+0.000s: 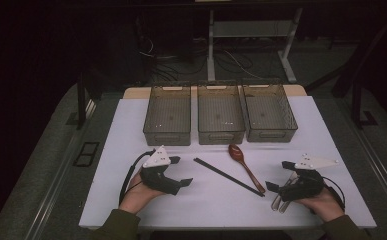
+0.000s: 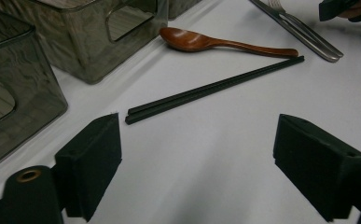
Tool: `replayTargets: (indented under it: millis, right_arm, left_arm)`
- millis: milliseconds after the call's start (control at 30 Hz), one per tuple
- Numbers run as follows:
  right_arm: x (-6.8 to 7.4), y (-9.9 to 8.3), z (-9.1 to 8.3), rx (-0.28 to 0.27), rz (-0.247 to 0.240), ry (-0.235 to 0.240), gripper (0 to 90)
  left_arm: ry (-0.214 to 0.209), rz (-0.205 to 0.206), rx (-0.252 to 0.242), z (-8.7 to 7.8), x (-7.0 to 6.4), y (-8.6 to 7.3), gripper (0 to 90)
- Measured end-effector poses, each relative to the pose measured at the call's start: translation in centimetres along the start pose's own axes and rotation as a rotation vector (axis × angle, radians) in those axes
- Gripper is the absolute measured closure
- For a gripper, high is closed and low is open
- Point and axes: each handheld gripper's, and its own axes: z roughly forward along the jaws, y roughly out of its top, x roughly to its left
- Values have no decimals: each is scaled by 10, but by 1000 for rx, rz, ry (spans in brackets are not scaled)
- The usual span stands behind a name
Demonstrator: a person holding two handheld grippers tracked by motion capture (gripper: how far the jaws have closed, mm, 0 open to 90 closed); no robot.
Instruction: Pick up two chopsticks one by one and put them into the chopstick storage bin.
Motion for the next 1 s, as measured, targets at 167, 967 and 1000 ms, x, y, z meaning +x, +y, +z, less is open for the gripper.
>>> replayTargets:
  millis: [167, 967, 1000]
  right_arm:
    - [0, 0, 0, 0, 3, -1, 6]
    - [-1, 1, -1, -2, 13, -4, 6]
    - [-1, 0, 0, -1, 13, -5, 6]
  left_arm:
    - [-5, 0, 1, 7, 5, 5, 291]
    - [15, 14, 91, 67, 39, 29, 892]
    - [13, 12, 95, 70, 40, 29, 892]
